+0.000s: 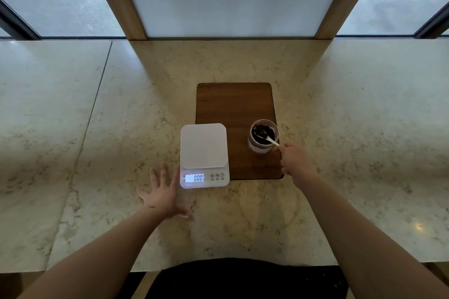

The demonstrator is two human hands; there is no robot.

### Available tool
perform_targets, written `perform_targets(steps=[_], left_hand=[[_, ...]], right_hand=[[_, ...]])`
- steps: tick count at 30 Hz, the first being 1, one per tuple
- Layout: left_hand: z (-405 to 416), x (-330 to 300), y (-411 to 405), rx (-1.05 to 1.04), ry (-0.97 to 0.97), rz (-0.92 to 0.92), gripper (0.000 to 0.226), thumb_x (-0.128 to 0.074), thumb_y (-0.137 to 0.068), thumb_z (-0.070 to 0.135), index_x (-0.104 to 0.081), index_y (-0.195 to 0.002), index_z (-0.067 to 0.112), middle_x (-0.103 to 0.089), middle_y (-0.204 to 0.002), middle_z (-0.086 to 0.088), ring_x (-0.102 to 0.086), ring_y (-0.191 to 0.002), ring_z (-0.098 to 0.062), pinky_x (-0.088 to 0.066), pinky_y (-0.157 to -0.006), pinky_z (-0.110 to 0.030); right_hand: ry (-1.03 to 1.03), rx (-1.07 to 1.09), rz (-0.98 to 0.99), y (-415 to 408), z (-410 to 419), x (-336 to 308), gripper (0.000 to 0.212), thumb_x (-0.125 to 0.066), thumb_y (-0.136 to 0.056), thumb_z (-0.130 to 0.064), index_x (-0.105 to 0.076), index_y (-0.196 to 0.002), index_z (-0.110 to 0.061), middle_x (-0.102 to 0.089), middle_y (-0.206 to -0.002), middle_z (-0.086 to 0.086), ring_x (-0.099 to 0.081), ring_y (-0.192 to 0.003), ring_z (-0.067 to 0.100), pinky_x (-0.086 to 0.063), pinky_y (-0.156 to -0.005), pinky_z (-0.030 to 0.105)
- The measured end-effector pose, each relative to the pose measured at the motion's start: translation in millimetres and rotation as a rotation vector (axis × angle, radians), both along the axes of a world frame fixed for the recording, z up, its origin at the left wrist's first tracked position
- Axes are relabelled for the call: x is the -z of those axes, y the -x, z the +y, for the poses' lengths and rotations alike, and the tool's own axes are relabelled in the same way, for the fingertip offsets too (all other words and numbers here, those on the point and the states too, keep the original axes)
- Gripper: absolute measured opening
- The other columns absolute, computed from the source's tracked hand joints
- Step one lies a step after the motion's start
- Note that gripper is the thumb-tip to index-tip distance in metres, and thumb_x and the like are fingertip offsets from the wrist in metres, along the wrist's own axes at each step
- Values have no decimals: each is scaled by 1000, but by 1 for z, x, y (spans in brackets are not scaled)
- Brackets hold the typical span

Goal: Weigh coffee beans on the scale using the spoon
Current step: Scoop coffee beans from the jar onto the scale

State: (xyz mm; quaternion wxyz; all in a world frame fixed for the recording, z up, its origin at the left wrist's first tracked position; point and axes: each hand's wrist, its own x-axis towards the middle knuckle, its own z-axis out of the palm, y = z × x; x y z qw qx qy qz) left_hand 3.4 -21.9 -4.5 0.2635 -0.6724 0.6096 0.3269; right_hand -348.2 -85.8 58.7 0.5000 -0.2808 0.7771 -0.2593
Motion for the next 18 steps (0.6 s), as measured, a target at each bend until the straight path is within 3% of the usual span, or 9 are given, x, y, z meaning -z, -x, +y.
perform_targets(steps=[4,18], left_hand=[[-1,-2,1,4,-6,0,159,-72,-43,90,56,-128,45,55,-149,-5,48,-136,-39,-1,-108,-85],[0,1,1,5,-7,0,160,-74,-48,88,51,-136,41,56,-148,-6,49,-136,-40,-2,-107,-86]], right_hand=[[1,11,-8,-1,2,-5,29,-37,-102,-16,-62,-103,0,-33,-66,5,-28,-52,17,-24,-39,27],[28,2,-64,-13,1,-24,36,-37,-104,-17,-67,-86,-11,-33,-57,2,-29,-48,15,-23,-43,29]])
